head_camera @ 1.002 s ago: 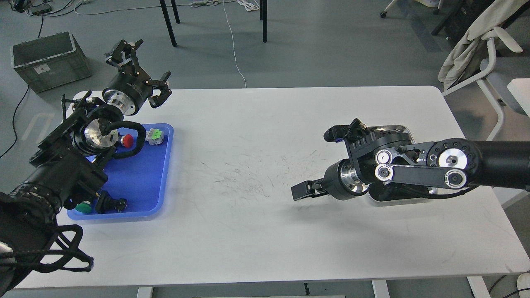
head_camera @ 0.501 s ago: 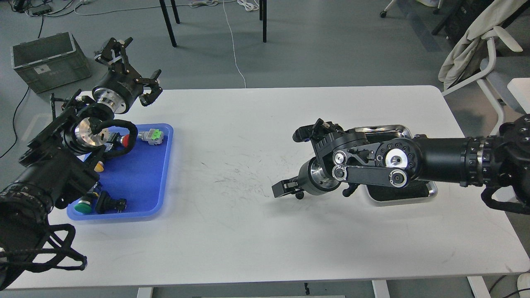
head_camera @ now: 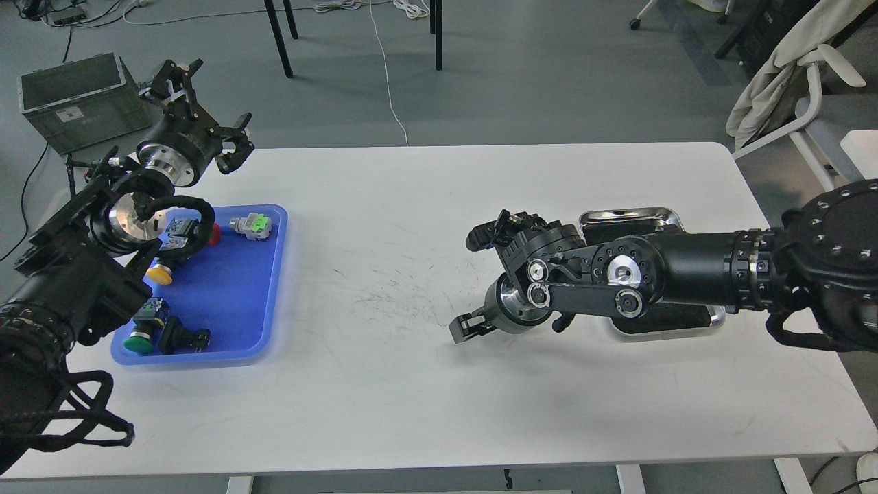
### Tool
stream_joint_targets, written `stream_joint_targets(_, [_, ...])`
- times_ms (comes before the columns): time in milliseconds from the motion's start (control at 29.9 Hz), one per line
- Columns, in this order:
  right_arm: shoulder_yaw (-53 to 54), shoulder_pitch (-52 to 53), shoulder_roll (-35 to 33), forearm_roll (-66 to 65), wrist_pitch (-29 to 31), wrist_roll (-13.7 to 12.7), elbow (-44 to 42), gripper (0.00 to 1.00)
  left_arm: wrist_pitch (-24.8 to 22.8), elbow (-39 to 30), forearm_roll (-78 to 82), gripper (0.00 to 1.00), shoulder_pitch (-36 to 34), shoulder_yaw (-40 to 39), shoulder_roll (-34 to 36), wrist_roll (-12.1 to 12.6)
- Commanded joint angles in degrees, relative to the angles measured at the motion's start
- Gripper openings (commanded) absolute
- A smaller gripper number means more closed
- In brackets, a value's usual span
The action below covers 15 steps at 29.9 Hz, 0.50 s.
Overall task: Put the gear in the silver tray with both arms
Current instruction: 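Reach the right gripper to the second gear and grasp it, then carry the gear into the silver tray and open the right gripper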
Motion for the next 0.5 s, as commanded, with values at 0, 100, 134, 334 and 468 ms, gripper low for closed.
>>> stream_joint_targets(0, [0.0,0.01,-0.16,-0.03,0.09,0.0,0.0,0.79,0.0,0.0,-0.03,0.98,0.06,0.0,0.02,0.0])
stream_joint_targets(100, [0.0,0.01,-0.16,-0.03,0.09,0.0,-0.08,0.77,0.0,0.0,-0.03,0.98,0.06,0.0,0.02,0.0])
stream_joint_targets(134, [-0.09,0.01,-0.16,-0.03,0.09,0.0,-0.09,0.75,0.09,0.0,-0.03,0.98,0.06,0.0,0.02,0.0])
stream_joint_targets(334, [-0.09,0.27,-0.34,-0.03,1.32,0.0,0.0,0.56,0.09,0.0,0.06,0.98,0.06,0.0,0.1,0.0])
stream_joint_targets(468, [-0.09,0.45,-1.13,-0.21,2.2,0.0,0.09,0.45,0.09,0.0,-0.03,0.98,0.14,0.0,0.28,0.0])
